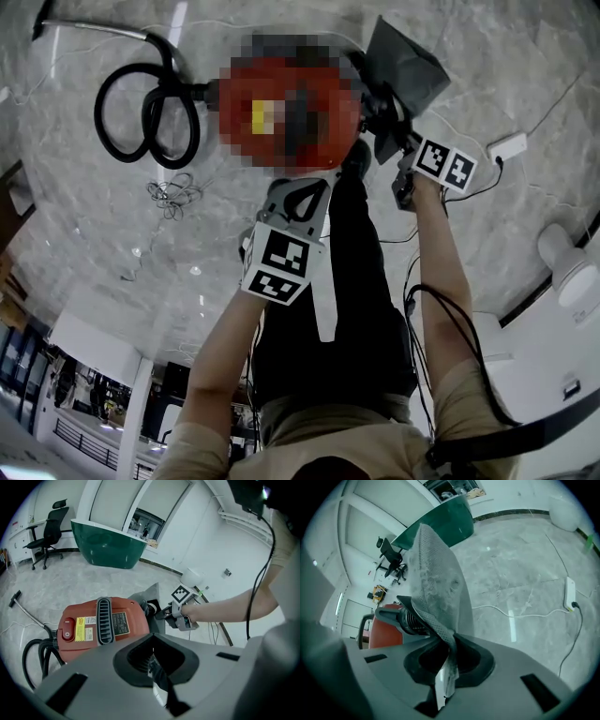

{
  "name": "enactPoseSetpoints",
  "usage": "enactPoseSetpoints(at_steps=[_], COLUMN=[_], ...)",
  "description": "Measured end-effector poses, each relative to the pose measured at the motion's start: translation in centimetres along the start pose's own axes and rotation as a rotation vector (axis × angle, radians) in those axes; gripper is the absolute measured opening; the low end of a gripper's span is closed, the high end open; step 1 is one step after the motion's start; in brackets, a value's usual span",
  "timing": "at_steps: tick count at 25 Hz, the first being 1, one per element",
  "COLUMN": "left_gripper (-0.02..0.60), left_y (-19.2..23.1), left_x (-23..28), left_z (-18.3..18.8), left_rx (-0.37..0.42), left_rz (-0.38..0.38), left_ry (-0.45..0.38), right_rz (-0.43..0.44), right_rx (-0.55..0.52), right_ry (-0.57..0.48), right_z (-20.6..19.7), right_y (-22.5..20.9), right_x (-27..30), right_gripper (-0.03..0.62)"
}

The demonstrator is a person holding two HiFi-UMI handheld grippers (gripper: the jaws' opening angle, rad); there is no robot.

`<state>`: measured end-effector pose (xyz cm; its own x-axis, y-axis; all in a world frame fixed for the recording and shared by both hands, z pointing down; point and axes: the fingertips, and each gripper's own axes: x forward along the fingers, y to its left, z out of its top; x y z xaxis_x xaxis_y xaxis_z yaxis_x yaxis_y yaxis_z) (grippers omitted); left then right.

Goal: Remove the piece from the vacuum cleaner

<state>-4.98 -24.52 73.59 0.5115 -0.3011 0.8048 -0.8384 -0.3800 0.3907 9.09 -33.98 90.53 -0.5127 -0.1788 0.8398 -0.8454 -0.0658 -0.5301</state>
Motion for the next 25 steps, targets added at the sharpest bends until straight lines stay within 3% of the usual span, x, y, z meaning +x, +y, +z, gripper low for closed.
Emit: enactPoseSetpoints(at_steps=[2,3,6,7,8,12,15,16,20,25], left_gripper=[0.005,0.004,0.003,0.004,0.003,0.003,0.003,0.004,0.004,0.003], left_y=[0.0,0.0,-0.1,0.0,0.0,-0.6,-0.8,-0.7,-0.9,-1.5], left_x=[0.0,0.0,-0.1,0.0,0.1,0.9,1.3,1.4,2.4,2.6], left_z=[-0.1,-0.1,-0.3,-0.4,-0.6,-0.5,0.0,0.1,0.4,1.0], left_rx=[-0.001,0.0,0.005,0.006,0.006,0.005,-0.005,-0.016,-0.033,-0.024], left_rz=[-0.003,-0.005,-0.011,-0.011,-0.012,-0.023,-0.031,-0.031,-0.036,-0.042], left_ry=[0.003,0.003,0.004,0.007,0.01,0.018,0.009,0.006,0.007,0.008], right_rz=[0.003,-0.022,-0.175,-0.187,-0.183,-0.251,-0.318,-0.309,-0.253,-0.214], right_rx=[-0.035,-0.135,-0.75,-0.864,-0.902,-0.987,-0.846,-0.818,-0.869,-0.79], right_ry=[0.02,0.044,0.164,0.185,0.19,0.129,0.092,0.093,0.104,0.078], right_z=[0.1,0.2,0.0,-0.1,-0.1,1.7,4.5,5.0,4.2,3.8], right_y=[-0.1,-0.2,-0.7,-0.8,-1.0,-2.0,-4.8,-5.3,-5.0,-5.0], right_x=[0.0,-0.1,-0.2,-0.1,0.0,-0.1,-0.9,-1.1,-2.1,-2.4], right_gripper=[0.025,0.025,0.017,0.017,0.017,0.017,0.017,0.016,0.017,0.017])
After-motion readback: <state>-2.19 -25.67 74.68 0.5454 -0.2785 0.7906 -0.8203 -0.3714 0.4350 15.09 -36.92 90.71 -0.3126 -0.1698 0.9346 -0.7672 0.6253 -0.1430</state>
